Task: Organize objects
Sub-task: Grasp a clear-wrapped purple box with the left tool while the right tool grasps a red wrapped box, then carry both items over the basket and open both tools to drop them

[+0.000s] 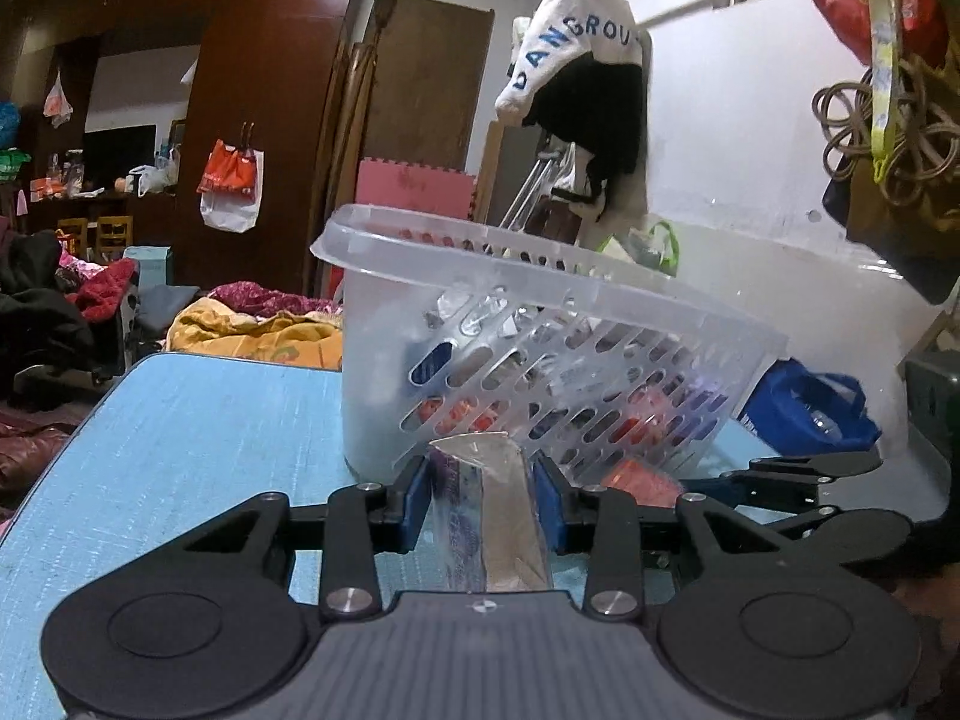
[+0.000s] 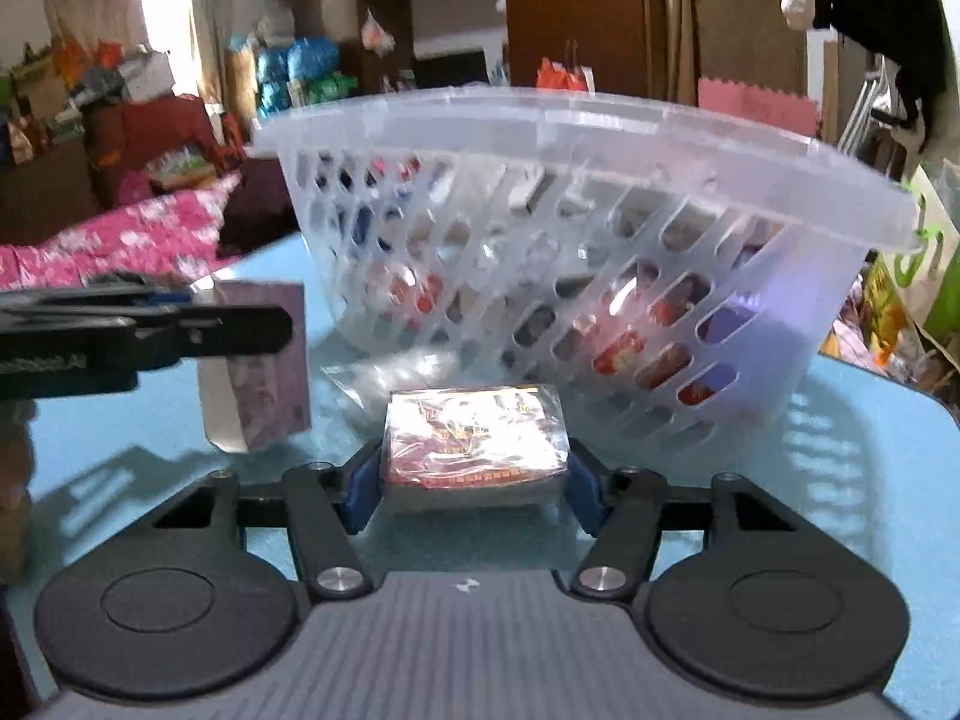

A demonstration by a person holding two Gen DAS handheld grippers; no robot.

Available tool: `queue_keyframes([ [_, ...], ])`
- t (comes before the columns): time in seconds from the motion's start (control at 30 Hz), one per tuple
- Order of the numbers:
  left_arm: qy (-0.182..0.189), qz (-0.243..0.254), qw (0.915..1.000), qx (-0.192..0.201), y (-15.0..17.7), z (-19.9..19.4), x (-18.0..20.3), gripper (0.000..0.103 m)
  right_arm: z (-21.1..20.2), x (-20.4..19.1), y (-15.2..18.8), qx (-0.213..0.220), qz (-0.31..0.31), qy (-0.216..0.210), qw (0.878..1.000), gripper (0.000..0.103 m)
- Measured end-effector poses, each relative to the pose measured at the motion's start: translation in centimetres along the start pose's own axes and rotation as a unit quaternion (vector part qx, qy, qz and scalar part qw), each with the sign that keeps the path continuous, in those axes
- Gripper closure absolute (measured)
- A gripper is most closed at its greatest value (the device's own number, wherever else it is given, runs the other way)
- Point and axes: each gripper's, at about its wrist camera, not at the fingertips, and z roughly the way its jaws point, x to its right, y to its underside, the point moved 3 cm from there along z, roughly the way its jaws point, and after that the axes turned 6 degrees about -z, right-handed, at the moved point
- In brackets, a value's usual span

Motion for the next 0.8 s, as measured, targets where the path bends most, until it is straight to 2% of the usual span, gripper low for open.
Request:
queue_keyframes([
  [0.07,0.005,-0.004,0.9999,0.010,-0.1,-0.4,0.0,0.062,-1.2,0.2,0.2,0.027,0.005,0.009,1.000,0.039],
  [0.17,0.026,-0.028,0.9993,-0.001,-0.2,-1.1,-0.1,0.062,-4.0,-0.1,0.8,0.077,0.002,0.009,0.997,0.039],
  [0.23,0.036,-0.027,0.9990,0.005,-0.7,-2.1,0.5,0.062,-6.1,-0.1,0.6,0.100,0.012,0.004,0.995,0.039],
  [0.33,0.066,-0.039,0.9968,0.021,-3.4,-3.6,1.6,0.062,-9.3,0.0,-1.7,0.137,0.018,0.000,0.990,0.039],
  [0.4,0.069,-0.040,0.9958,0.045,-6.2,-4.3,2.5,0.061,-10.6,0.2,-4.1,0.151,0.003,0.021,0.988,0.039],
  [0.5,0.061,-0.035,0.9962,0.052,-10.7,-3.5,4.0,0.061,-10.0,1.3,-8.1,0.138,-0.012,0.046,0.989,0.039],
  [0.6,0.041,-0.032,0.9982,0.029,-14.2,-0.6,5.3,0.061,-6.9,3.5,-11.1,0.099,-0.006,0.072,0.992,0.039],
  [0.67,0.007,-0.021,0.9996,0.019,-15.3,1.6,5.7,0.061,-4.9,4.8,-12.2,0.074,0.002,0.077,0.994,0.039],
  [0.8,-0.032,-0.024,0.9990,-0.020,-15.7,6.9,5.3,0.062,-2.0,6.5,-12.9,0.041,0.015,0.082,0.996,0.039],
])
